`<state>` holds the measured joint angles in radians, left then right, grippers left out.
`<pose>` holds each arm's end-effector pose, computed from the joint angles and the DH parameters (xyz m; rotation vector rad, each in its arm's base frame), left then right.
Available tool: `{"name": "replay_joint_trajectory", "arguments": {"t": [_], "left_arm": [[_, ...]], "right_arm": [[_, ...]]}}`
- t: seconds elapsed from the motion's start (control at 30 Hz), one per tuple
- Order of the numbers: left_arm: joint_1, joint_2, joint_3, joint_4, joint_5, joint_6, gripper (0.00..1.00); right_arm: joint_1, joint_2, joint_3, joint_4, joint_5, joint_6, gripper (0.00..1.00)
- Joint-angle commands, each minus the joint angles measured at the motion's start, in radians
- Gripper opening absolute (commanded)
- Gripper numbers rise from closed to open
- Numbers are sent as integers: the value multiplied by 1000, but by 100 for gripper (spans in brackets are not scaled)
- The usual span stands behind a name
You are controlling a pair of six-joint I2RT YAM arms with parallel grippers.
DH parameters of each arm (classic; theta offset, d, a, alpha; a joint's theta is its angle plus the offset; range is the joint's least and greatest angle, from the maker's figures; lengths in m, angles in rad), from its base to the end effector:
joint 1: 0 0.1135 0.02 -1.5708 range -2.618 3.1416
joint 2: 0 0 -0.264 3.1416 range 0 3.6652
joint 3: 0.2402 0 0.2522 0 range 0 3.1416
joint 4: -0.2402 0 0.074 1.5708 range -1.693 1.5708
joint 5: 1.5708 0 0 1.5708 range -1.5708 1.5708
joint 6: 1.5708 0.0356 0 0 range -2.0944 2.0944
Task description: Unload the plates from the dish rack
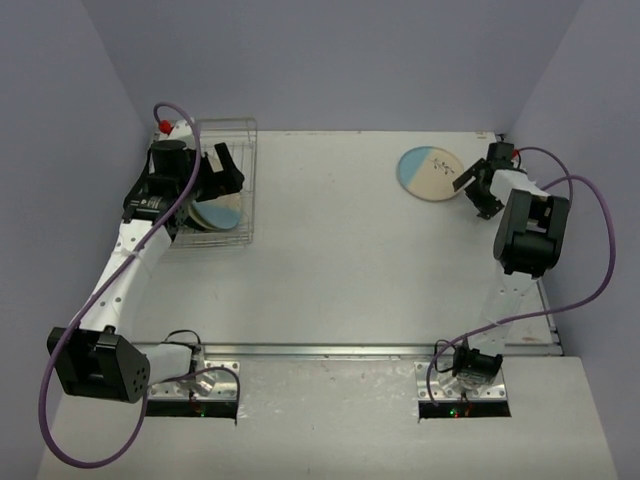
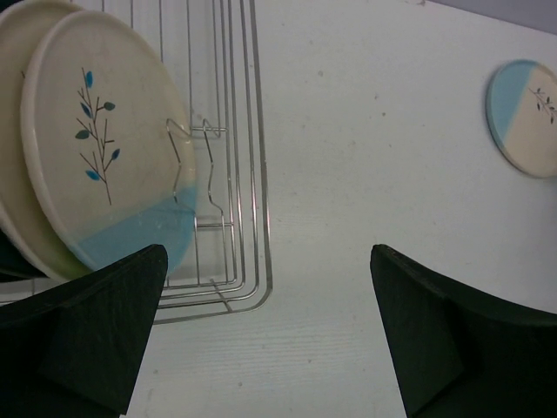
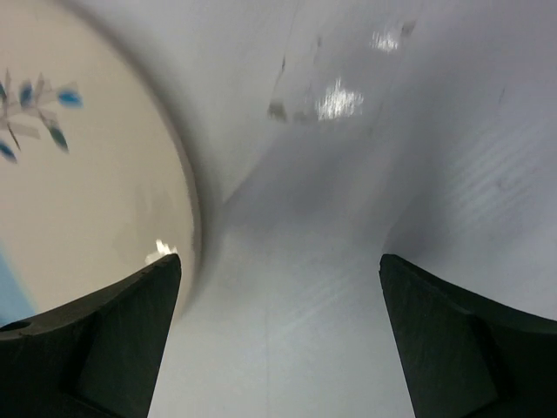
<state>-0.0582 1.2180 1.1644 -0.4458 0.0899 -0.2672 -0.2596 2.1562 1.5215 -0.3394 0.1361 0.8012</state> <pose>0.2720 -0.0191 0.3556 -0.1617 2.0747 -0.2924 0.4434 -0.1228 0.1462 1.3264 2.1567 0.0420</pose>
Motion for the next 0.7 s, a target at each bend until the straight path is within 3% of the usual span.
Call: {"name": "replay_joint_trajectory", "arguments": {"t": [0.0,0.1,0.27,0.67], "left_arm": [[10,-55,57,-22,-81,118,97],[28,-43,83,-73,-98,159,94],[47,44,158,-123,-136,202,89],[216,394,363,-203,63,206,68]], "right_arm": [[67,-228,-171,99,5,-270,95],[122,-395,-270,131,-113,-389,95],[196,-662,-433,210,-169,-574,97],[238,-939,-616,176,-380,-639,98]]}}
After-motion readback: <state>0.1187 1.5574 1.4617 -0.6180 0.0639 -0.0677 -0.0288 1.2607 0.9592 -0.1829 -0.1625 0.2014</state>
